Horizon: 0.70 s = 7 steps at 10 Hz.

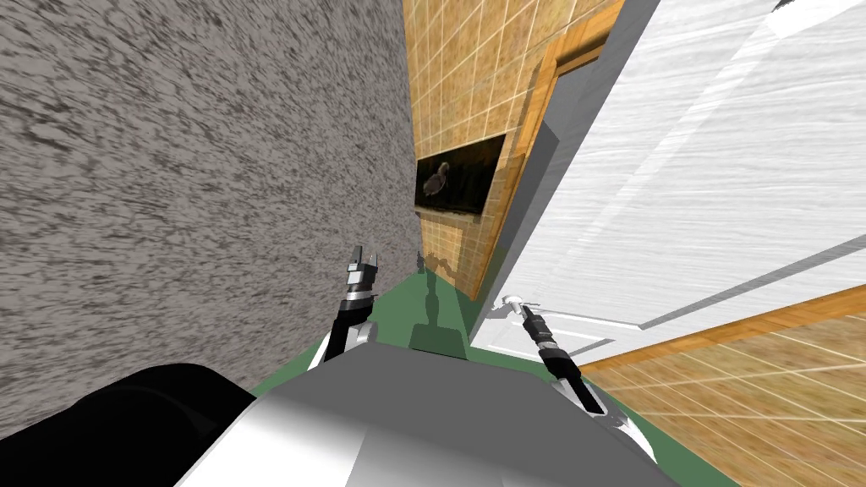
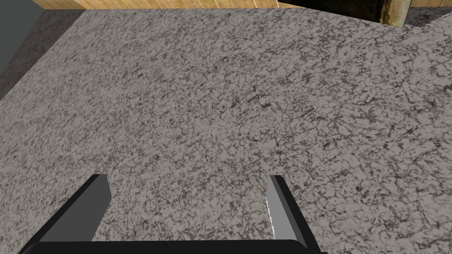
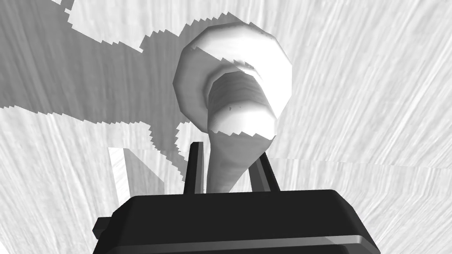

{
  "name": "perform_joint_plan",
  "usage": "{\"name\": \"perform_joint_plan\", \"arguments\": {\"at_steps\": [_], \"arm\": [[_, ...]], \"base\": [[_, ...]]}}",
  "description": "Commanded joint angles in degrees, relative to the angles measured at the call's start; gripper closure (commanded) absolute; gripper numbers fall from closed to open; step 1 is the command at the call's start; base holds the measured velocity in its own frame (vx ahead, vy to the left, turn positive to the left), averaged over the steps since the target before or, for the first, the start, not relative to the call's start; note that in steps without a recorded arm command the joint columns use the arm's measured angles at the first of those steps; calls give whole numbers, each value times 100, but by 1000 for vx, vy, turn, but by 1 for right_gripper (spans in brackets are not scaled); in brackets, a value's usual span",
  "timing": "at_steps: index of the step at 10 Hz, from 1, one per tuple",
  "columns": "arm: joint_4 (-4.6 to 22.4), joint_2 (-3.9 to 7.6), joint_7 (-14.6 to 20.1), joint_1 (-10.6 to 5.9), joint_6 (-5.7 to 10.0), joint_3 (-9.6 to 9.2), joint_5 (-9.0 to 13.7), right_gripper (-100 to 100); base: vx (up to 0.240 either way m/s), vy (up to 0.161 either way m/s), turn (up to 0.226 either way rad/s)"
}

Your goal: Pull the door open

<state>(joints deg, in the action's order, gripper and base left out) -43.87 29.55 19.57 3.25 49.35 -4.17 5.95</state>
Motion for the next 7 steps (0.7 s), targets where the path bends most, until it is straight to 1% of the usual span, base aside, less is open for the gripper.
{"name": "perform_joint_plan", "arguments": {"at_steps": [1,2,3,4,5,7], "arm": [[8,93,105,76,174,-82,-29,100],[27,36,61,30,101,-63,-23,100],[73,120,155,147,309,-136,-32,100],[73,120,155,147,309,-136,-32,100],[91,171,198,199,409,-161,-33,100],[132,285,291,316,631,-218,-33,100]], "base": [[-208,-99,86],[-91,-40,29],[-162,-43,205],[-171,-63,130],[-164,-58,88],[-191,-83,169]]}}
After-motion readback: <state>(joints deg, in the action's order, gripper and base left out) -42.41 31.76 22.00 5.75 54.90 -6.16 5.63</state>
